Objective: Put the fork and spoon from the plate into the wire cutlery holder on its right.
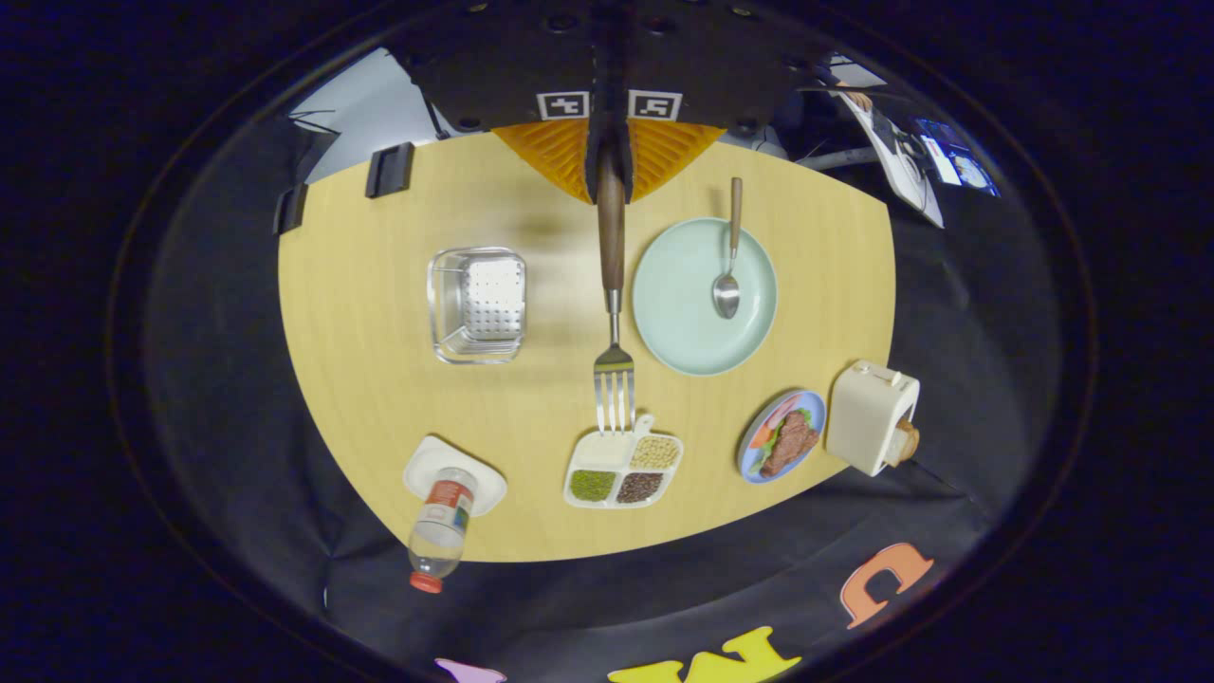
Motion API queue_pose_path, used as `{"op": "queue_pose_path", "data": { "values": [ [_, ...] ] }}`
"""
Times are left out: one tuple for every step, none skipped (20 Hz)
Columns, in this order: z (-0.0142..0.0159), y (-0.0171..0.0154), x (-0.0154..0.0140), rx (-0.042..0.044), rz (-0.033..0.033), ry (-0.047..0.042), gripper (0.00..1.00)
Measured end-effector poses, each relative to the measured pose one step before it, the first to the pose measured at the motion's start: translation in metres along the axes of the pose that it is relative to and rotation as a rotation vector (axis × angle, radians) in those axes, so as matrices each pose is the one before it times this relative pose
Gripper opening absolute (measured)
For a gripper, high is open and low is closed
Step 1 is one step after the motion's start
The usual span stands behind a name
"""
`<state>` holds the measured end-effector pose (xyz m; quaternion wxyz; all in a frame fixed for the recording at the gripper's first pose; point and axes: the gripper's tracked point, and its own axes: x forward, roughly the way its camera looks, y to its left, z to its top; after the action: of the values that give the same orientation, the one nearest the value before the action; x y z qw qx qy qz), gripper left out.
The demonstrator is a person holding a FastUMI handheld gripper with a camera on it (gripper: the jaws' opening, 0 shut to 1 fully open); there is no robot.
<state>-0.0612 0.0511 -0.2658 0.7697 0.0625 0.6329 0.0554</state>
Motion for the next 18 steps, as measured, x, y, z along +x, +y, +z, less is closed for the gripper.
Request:
{"op": "queue_pose_path", "data": {
  "values": [
    [0.0,-0.01449,-0.00308,0.00641,-0.02172,0.00421,0.01],
    [-0.00137,-0.01243,-0.00079,0.00488,-0.01998,0.00651,0.0],
    [-0.00366,-0.01103,0.00027,0.00254,-0.0178,0.01309,0.0],
    [-0.00433,-0.00754,0.00041,0.0011,-0.01042,0.01998,0.0],
    [-0.00768,-0.00607,0.00226,0.00353,-0.00243,0.02692,0.0],
    [-0.00628,-0.00329,0.00364,0.00817,0.00315,0.03227,0.0],
    [-0.00492,-0.0015,0.00583,0.01197,0.00671,0.02866,0.0],
    [-0.00258,-0.00181,0.00551,0.01309,0.0055,0.02652,0.0],
    [-0.00259,-0.00098,0.00609,0.01241,0.00404,0.02559,0.0],
    [0.00117,-0.00162,0.00447,0.01723,0.00423,0.02101,0.0],
    [0.00201,-0.00085,0.00372,0.01806,0.00444,0.01321,0.0],
    [0.00294,-0.00042,0.00424,0.01676,0.00478,0.01351,0.0],
    [0.00254,-0.00187,0.00299,0.017,-0.0001,0.0101,0.0],
    [0.00202,-0.00151,0.00223,0.01233,0.00003,0.00928,0.0],
    [0.00101,0.00024,0.00186,0.01021,0.00452,0.00776,0.0],
    [0.00409,-0.00023,0.00311,0.009,0.00153,0.0053,0.01],
    [0.00106,-0.00103,0.00179,0.00825,-0.00404,0.00679,0.01],
    [0.00222,0.0002,-0.00021,0.00355,-0.00136,-0.00051,0.01]
  ]
}}
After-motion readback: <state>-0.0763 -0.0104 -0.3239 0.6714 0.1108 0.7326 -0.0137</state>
